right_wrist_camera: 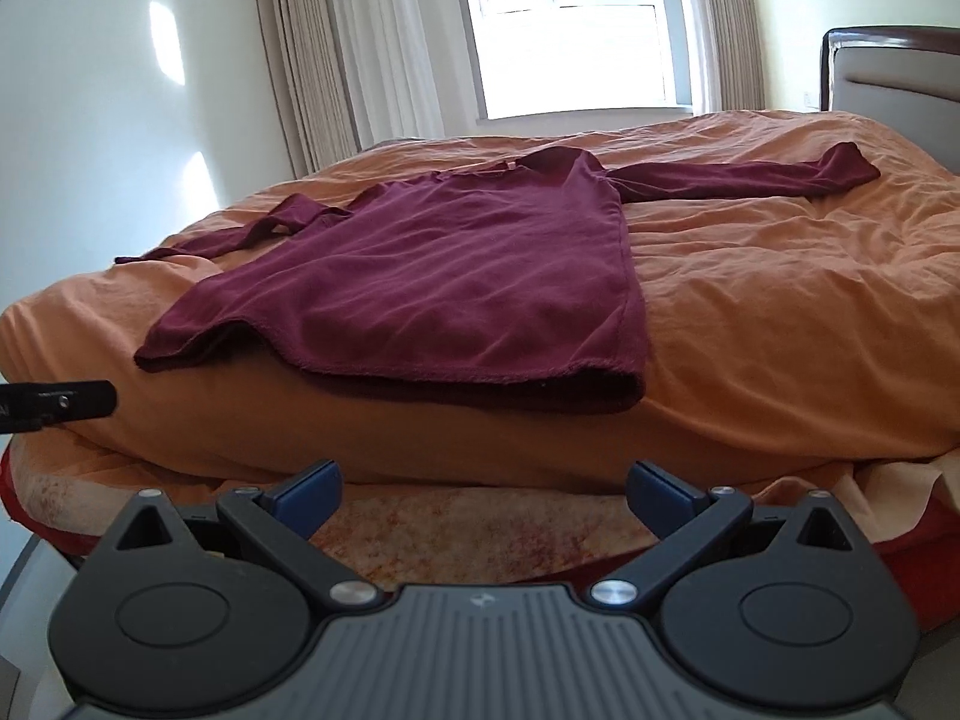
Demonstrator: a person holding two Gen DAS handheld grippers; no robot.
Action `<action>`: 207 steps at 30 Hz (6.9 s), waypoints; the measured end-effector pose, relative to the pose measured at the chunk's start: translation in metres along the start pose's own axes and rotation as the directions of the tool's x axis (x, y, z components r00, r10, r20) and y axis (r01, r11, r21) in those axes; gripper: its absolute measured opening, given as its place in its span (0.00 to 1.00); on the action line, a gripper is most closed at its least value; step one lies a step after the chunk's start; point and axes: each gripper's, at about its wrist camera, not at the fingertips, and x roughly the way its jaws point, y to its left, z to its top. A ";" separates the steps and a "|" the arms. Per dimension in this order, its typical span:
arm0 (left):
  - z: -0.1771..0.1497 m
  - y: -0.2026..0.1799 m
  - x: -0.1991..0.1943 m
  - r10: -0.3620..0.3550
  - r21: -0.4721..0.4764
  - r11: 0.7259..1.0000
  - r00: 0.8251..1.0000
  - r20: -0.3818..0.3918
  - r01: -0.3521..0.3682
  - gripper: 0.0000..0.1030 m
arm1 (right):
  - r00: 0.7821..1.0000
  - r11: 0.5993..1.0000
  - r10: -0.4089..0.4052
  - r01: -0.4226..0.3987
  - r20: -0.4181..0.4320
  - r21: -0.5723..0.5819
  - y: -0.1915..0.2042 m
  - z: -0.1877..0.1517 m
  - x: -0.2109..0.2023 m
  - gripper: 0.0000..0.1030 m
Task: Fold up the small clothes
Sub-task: 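Move the right tool to the sweater's sleeve cuff and close on it, then lift the sleeve with the right tool and lay it across the sweater body, then open the right tool to release the sleeve and withdraw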
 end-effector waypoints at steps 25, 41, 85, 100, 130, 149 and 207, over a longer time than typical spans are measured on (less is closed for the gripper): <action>0.130 -0.034 0.103 0.053 -0.033 0.998 0.999 -0.011 -0.054 0.99 | 0.969 0.970 -0.245 0.244 0.033 0.018 -0.089 0.110 0.091 1.00; 0.161 -0.116 0.208 -0.073 0.022 0.997 0.993 -0.088 0.075 0.99 | 0.934 0.936 -0.352 0.350 0.065 0.034 -0.173 0.155 0.163 1.00; 0.158 -0.126 0.233 -0.083 0.056 0.994 0.982 -0.167 0.094 0.99 | 0.794 0.642 -0.606 0.446 0.055 0.624 -0.456 0.246 0.202 0.04; 0.195 -0.059 0.194 -0.031 -0.001 1.000 0.998 -0.049 0.031 0.99 | 0.839 0.966 -0.196 0.255 0.508 -0.049 -0.175 0.369 0.174 0.05; 0.194 0.046 0.216 0.125 -0.172 0.977 0.992 0.003 -0.123 0.99 | 0.963 0.814 0.266 -0.243 -0.034 -0.528 0.035 0.230 0.282 0.86; 0.178 -0.005 0.349 0.134 -0.127 0.981 0.984 -0.115 -0.149 1.00 | 0.996 0.952 0.069 -0.048 -0.057 0.302 -0.249 0.302 0.335 0.63; 0.216 0.173 0.265 0.464 -0.211 0.857 0.882 -0.077 -0.469 0.99 | 0.969 0.971 0.236 -0.237 0.068 0.018 -0.161 0.206 0.164 1.00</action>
